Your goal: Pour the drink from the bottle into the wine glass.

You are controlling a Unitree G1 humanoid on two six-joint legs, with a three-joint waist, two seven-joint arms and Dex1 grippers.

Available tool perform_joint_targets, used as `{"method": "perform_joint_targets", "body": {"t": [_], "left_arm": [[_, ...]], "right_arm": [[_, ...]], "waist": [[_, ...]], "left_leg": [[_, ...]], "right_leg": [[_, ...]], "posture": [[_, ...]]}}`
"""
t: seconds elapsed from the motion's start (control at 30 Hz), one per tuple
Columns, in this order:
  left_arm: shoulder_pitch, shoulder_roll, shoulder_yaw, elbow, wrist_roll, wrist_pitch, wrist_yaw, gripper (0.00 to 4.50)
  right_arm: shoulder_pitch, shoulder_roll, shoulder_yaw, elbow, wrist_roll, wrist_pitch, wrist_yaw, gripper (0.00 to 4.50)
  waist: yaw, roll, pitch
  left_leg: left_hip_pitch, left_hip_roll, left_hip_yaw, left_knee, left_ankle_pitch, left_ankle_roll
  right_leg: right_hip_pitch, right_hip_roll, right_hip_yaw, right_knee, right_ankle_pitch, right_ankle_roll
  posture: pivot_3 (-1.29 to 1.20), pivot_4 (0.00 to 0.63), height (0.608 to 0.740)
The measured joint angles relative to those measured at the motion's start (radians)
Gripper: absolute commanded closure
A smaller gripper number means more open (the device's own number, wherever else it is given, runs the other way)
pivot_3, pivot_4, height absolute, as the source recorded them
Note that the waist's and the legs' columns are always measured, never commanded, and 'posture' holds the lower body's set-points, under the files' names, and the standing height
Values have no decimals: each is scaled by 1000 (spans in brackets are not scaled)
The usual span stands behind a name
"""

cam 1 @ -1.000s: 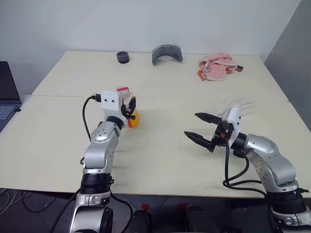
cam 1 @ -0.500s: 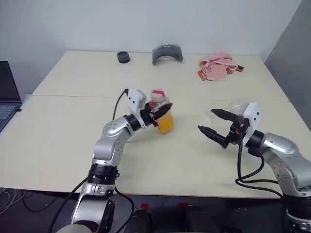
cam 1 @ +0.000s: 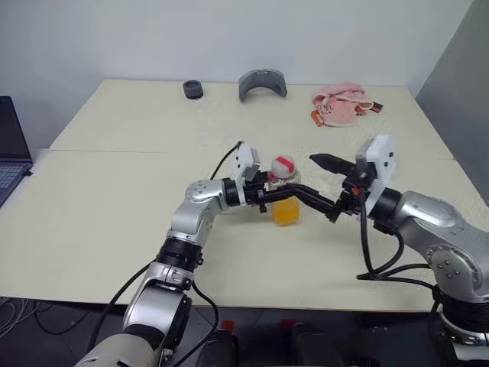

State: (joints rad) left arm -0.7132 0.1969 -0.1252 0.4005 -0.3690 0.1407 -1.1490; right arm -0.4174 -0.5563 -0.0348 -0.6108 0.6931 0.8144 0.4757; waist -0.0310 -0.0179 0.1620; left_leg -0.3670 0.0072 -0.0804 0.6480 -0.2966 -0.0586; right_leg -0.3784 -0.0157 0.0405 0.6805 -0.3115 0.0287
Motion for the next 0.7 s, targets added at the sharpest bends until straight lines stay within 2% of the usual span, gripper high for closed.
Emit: {"method": "perform_joint_targets", "body": {"t": [0.13, 0.47, 0.57, 0.67, 0.7], "left_arm": [[-14, -8, -18, 22, 18, -22, -35, 2676], [-34, -3, -23, 76, 59, -82, -64, 2676], [-34, -3, -23, 77, 61, -83, -65, 2676], [-35, -2, -23, 77, 61, -84, -66, 2677], [-35, -2, -23, 77, 62, -84, -66, 2677]], "right_arm": [[-43, 43, 65, 19, -53, -7, -32, 0], [-73, 87, 105, 72, -121, -24, -38, 0], [-73, 95, 110, 87, -134, -25, -33, 578], [-73, 95, 120, 109, -157, -27, -26, 1656], [-73, 95, 122, 112, -161, -27, -20, 1882]], "waist": [[-1, 0, 0], [-1, 0, 0], [-1, 0, 0], [-1, 0, 0], [-1, 0, 0]], "left_leg": [[0, 0, 0, 0, 0, 0], [-1, 0, 0, 0, 0, 0], [-1, 0, 0, 0, 0, 0], [-1, 0, 0, 0, 0, 0], [-1, 0, 0, 0, 0, 0]], "right_leg": [[-1, 0, 0, 0, 0, 0], [-1, 0, 0, 0, 0, 0], [-1, 0, 0, 0, 0, 0], [-1, 0, 0, 0, 0, 0], [-2, 0, 0, 0, 0, 0]], "posture": [[0, 150, 740], [0, 150, 740], [0, 150, 740], [0, 150, 740], [0, 150, 740]]}}
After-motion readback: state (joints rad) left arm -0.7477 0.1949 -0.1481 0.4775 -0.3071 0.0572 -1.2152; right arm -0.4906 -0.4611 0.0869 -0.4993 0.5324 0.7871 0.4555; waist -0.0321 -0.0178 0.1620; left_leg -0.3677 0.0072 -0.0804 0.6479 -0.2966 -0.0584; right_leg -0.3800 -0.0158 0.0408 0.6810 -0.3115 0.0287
